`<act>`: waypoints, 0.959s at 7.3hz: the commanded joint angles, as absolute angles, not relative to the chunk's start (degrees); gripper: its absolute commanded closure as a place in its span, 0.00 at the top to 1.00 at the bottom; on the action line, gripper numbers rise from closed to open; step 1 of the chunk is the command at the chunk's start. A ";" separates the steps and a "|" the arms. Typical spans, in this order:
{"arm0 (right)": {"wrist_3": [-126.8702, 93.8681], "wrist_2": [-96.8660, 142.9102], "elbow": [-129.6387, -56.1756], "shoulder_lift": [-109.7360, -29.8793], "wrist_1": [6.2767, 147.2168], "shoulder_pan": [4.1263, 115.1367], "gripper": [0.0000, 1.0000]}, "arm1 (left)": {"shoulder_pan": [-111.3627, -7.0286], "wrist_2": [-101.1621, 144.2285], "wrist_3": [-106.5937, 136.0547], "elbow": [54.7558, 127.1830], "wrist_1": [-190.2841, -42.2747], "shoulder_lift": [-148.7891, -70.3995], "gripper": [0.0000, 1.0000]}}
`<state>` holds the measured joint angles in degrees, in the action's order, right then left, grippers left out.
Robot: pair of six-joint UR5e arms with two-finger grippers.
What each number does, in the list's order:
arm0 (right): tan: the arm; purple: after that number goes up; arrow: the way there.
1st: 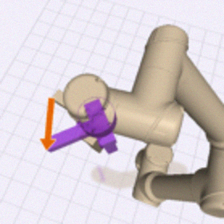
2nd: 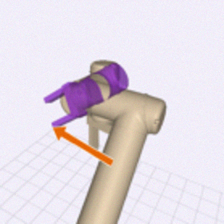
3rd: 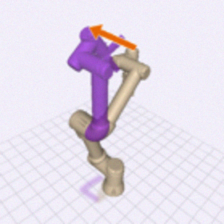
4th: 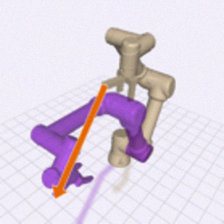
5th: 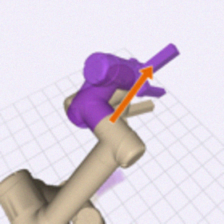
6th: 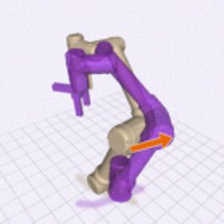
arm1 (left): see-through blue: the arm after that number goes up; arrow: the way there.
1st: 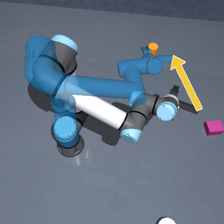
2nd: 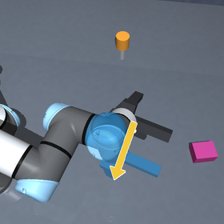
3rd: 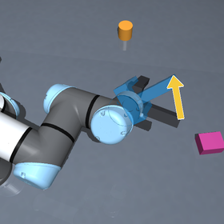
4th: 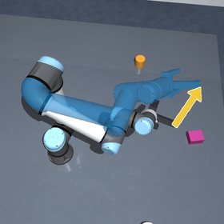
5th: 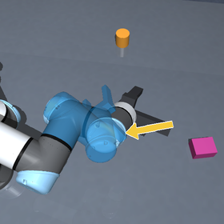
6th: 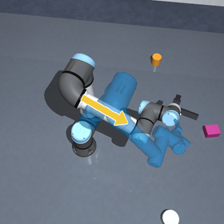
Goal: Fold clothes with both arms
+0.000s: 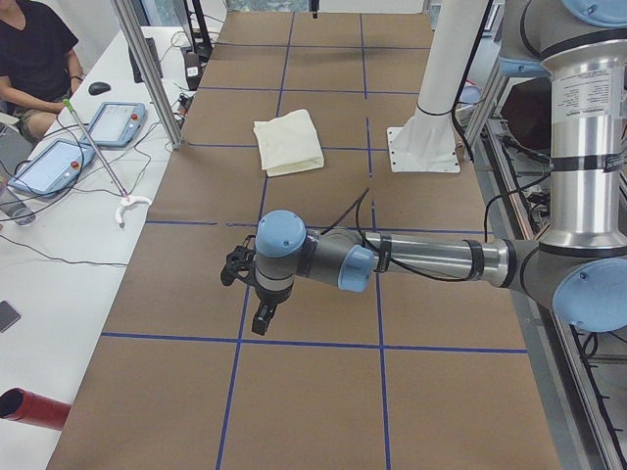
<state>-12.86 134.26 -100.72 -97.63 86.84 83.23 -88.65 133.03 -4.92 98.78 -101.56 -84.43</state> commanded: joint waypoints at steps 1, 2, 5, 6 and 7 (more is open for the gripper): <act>-9.50 134.12 -99.14 -96.68 86.84 83.23 1.00 | -88.42 133.24 -0.66 98.00 -101.16 -85.34 1.00; -8.88 134.12 -99.75 -96.16 86.57 83.23 1.00 | -88.42 133.42 2.43 98.69 -101.34 -85.34 1.00; -8.88 133.51 -98.88 -93.43 86.84 83.32 1.00 | -88.42 135.51 2.55 100.36 -101.34 -85.08 1.00; -8.88 133.77 -98.18 -93.51 86.75 83.23 1.00 | -88.42 135.27 2.46 100.98 -101.42 -83.60 1.00; -8.88 134.20 -98.17 -93.52 86.75 83.23 1.00 | -88.42 135.26 2.29 101.94 -101.34 -82.28 1.00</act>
